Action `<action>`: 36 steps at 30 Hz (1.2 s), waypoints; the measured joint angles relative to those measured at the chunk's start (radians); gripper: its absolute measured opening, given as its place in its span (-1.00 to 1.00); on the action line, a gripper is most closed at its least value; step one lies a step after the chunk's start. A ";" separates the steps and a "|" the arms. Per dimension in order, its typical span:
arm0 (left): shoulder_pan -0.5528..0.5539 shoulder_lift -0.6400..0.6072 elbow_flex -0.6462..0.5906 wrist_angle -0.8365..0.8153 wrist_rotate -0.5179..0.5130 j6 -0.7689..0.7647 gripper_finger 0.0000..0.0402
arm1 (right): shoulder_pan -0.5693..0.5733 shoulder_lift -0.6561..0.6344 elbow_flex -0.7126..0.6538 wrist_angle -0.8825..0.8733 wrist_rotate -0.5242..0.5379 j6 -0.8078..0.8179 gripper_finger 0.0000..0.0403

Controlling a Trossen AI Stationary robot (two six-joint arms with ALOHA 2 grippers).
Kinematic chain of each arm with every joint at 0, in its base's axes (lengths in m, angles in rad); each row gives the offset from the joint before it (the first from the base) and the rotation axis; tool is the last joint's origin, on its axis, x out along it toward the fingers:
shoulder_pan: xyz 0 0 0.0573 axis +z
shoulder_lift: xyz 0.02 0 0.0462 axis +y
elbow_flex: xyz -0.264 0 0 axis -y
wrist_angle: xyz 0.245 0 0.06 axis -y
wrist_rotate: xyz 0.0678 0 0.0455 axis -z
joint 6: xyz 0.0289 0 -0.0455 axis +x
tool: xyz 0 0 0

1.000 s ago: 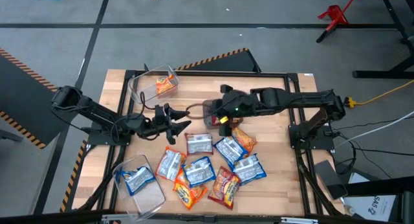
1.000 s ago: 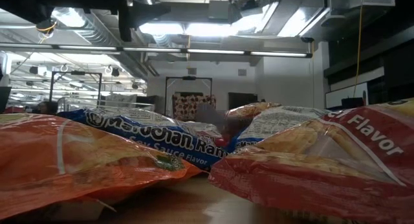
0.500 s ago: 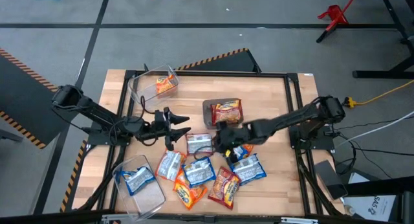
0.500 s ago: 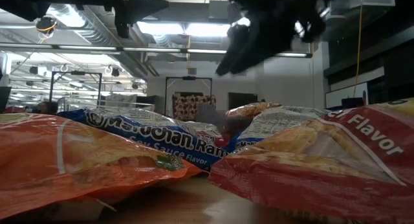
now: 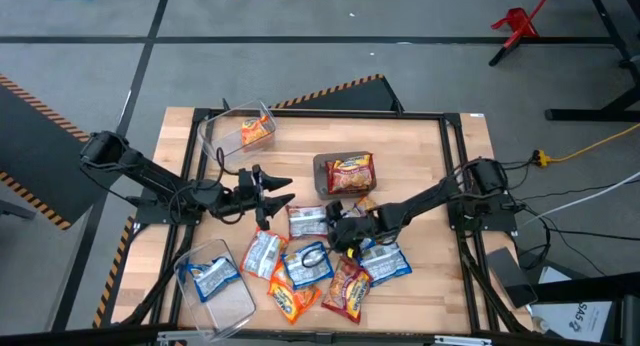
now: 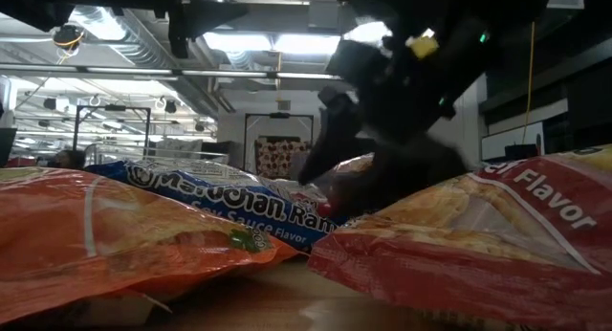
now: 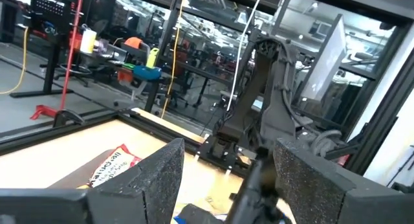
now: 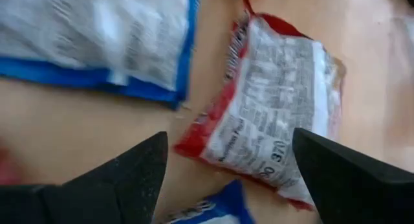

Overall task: Sort Maruchan noodles
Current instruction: Put the red noodle pack into the black bin

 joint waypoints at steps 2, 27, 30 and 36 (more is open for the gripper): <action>0.000 0.000 0.000 0.000 -0.012 0.000 0.16 | 0.000 0.032 0.001 0.050 0.048 -0.043 0.55; -0.003 0.000 0.000 0.085 -0.009 -0.026 0.16 | 0.013 0.061 0.202 -0.209 0.220 0.087 -0.97; -0.003 -0.001 0.001 0.135 -0.007 -0.026 0.16 | 0.013 -0.005 0.262 -0.314 0.184 0.128 -0.98; -0.008 -0.006 0.000 0.262 0.105 0.053 0.16 | -0.012 -0.180 0.388 -0.470 0.083 0.256 -0.99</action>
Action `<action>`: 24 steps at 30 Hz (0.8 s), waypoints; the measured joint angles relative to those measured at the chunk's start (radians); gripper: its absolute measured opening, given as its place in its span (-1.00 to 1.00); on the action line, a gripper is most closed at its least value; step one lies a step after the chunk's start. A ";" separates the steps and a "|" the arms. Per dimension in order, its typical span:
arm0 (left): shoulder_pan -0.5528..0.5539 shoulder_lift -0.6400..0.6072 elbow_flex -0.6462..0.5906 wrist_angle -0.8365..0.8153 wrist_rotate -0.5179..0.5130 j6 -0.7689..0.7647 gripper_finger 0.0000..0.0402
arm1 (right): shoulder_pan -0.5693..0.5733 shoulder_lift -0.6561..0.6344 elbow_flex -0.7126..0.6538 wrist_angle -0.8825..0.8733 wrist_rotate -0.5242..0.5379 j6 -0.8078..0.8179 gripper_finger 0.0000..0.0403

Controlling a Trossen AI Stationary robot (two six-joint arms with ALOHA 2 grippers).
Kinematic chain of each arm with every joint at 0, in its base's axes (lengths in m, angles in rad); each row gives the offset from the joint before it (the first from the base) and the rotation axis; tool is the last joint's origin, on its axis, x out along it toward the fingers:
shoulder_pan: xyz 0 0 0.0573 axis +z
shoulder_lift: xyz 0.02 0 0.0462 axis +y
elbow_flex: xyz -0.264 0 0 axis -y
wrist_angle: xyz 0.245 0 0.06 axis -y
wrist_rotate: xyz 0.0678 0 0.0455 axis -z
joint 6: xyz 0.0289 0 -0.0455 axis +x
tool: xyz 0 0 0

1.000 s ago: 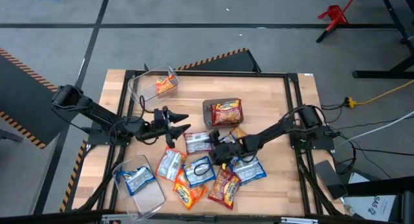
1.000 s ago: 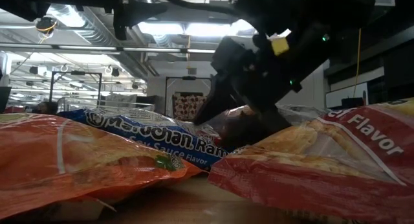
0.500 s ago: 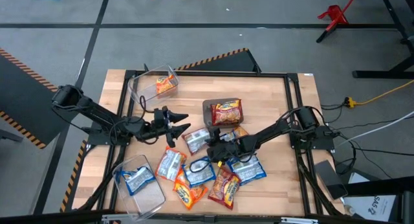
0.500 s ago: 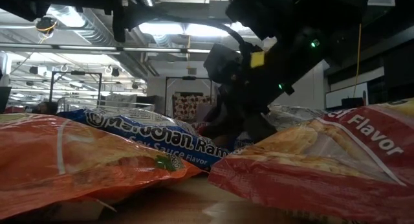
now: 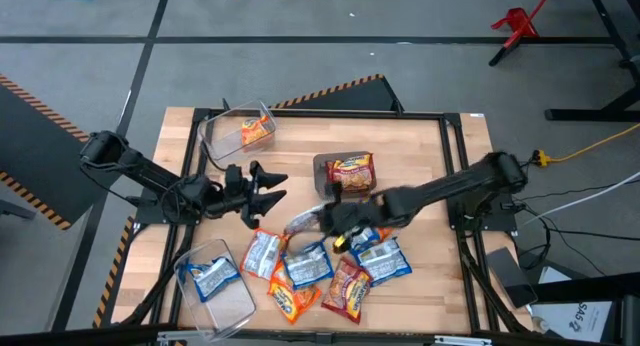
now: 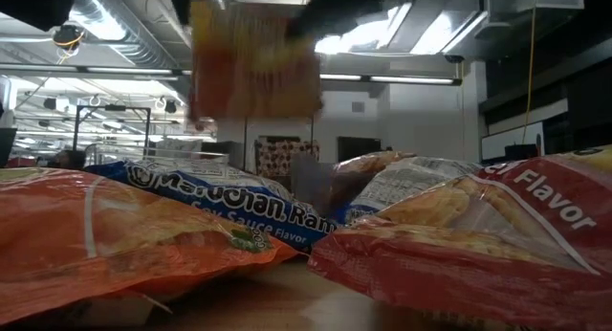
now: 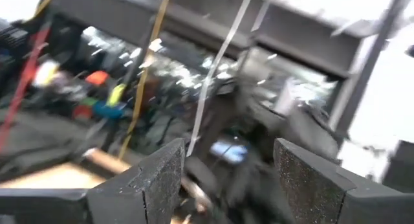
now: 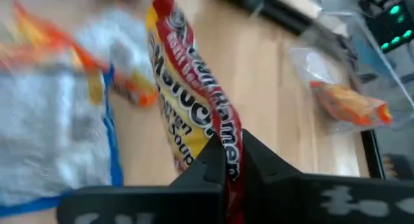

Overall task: Sort Maruchan noodles
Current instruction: Put the red noodle pack into the black bin

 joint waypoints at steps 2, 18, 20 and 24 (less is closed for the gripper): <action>-0.009 -0.002 0.001 0.055 0.052 0.070 0.16 | -0.025 -0.068 0.034 -0.046 -0.024 0.049 -0.99; 0.076 0.131 0.085 0.148 0.137 0.356 0.17 | -0.080 -0.540 0.065 0.071 -0.140 0.196 -1.00; 0.107 0.182 0.127 0.140 0.169 0.365 0.17 | -0.080 -0.544 0.064 0.084 -0.147 0.196 -1.00; 0.150 0.272 0.221 0.142 0.216 0.397 0.17 | -0.080 -0.529 0.063 0.099 -0.147 0.196 -1.00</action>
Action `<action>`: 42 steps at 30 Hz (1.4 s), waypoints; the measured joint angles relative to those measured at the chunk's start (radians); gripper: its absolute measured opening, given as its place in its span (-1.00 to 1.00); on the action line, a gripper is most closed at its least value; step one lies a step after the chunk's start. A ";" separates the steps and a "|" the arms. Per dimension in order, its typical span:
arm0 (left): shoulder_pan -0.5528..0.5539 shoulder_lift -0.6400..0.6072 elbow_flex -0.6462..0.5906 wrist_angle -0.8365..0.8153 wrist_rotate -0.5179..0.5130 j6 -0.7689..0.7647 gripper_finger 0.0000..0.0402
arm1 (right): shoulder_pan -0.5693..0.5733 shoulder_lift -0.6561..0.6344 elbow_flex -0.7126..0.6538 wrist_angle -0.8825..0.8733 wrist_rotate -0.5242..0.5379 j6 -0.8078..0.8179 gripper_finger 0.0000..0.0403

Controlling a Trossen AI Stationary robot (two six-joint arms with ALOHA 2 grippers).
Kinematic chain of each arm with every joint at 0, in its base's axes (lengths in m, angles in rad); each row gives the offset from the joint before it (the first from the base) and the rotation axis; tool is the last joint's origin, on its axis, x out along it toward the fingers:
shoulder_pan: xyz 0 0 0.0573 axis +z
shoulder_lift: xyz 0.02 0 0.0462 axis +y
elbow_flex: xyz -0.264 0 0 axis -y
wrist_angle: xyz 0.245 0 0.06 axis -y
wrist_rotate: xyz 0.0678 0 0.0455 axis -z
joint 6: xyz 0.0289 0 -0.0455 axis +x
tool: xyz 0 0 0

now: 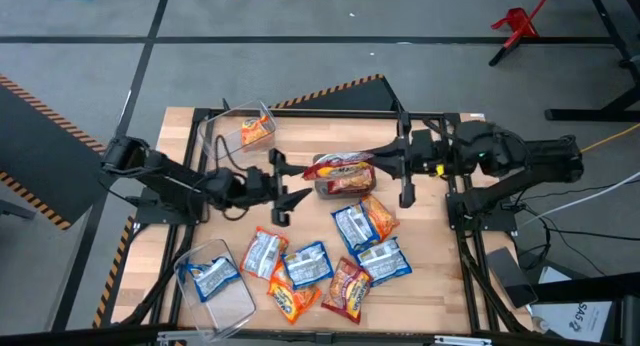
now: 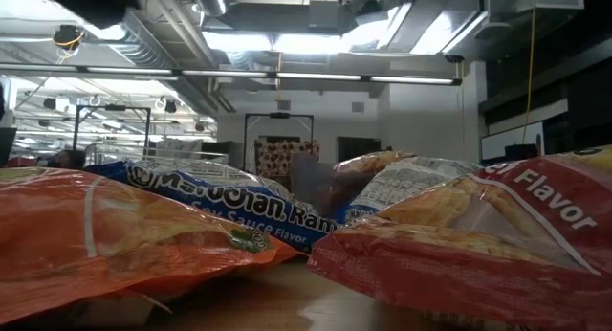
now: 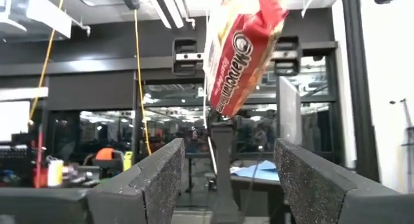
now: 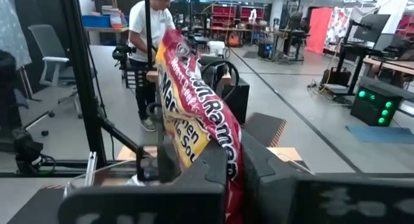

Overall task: Sort Maruchan noodles
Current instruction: Put the red noodle pack into the black bin

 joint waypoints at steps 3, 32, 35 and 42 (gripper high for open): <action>0.027 0.059 0.063 0.000 0.040 0.006 0.17 | 0.000 0.016 -0.001 0.007 0.000 -0.003 -1.00; 0.088 0.155 0.274 -0.027 0.188 -0.001 0.07 | 0.000 0.031 -0.011 0.015 -0.034 -0.018 -1.00; 0.095 0.156 0.274 -0.031 0.185 -0.013 -0.04 | 0.000 0.039 -0.011 0.008 -0.036 -0.019 -1.00; 0.094 0.155 0.274 -0.049 0.147 -0.021 -0.35 | 0.000 0.044 -0.011 -0.001 -0.023 -0.076 -0.88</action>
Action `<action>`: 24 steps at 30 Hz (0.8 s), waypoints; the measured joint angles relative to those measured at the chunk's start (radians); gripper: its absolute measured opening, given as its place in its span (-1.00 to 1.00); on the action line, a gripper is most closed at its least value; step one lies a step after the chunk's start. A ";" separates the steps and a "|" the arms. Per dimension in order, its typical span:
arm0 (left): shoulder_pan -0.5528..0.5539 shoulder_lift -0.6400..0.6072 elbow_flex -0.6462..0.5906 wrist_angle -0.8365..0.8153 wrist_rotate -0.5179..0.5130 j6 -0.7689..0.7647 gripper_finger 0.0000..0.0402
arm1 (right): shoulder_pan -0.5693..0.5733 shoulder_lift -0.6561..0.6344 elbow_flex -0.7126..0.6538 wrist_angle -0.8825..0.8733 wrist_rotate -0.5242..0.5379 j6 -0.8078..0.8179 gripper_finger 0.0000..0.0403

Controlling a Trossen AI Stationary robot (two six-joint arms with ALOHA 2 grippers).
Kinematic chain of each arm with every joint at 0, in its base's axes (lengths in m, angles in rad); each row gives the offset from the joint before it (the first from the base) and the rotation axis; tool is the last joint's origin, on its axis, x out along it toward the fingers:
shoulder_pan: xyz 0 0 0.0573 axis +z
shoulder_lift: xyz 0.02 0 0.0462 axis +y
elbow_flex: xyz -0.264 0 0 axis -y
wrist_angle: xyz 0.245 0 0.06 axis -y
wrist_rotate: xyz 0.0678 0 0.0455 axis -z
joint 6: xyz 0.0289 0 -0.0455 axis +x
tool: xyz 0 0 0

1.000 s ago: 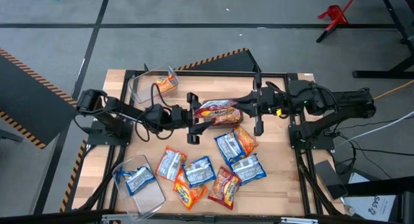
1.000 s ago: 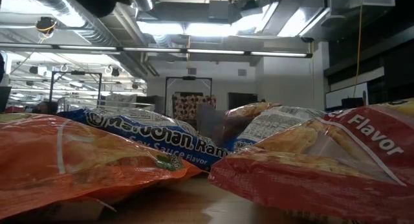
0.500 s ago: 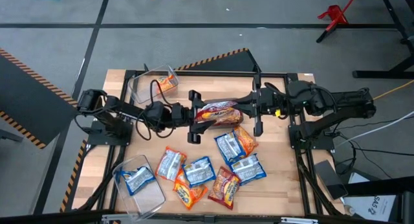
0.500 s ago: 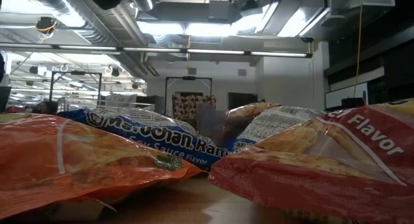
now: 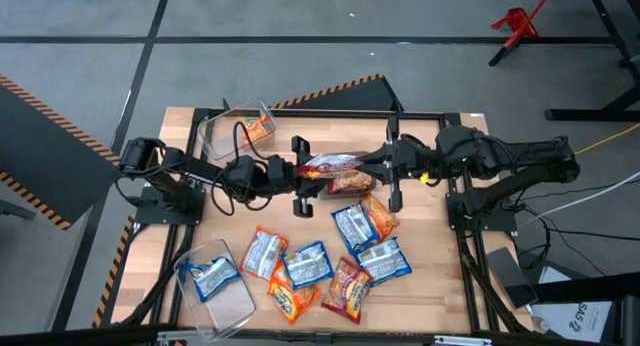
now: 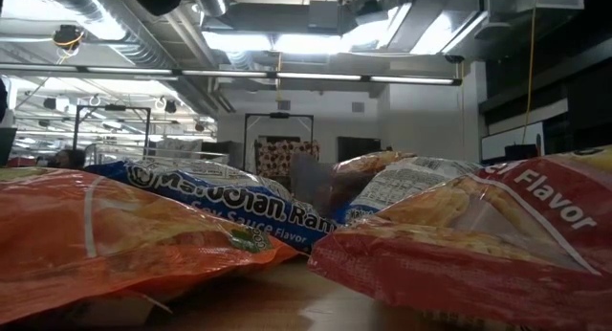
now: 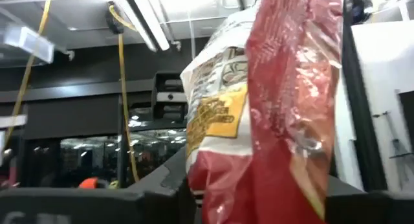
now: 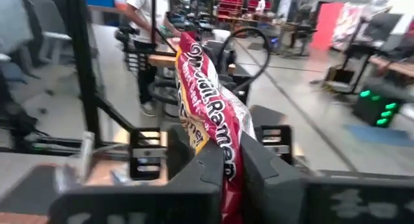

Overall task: Sort Maruchan noodles
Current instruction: Put the red noodle pack into the black bin

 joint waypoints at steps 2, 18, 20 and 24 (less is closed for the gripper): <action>0.000 0.000 0.000 -0.022 -0.046 0.000 -0.44 | 0.000 -0.016 0.000 -0.029 0.043 -0.060 -0.78; 0.000 0.000 0.000 -0.440 -0.753 -0.352 -0.60 | 0.000 -0.240 0.068 -0.311 0.377 -0.076 -0.07; -0.005 0.000 0.000 -0.528 -0.797 -0.464 -0.60 | 0.000 -0.253 0.068 -0.317 0.401 -0.075 -0.07; -0.031 0.000 0.000 -0.677 -0.872 -0.673 -0.60 | 0.000 -0.265 0.068 -0.330 0.420 -0.052 -0.09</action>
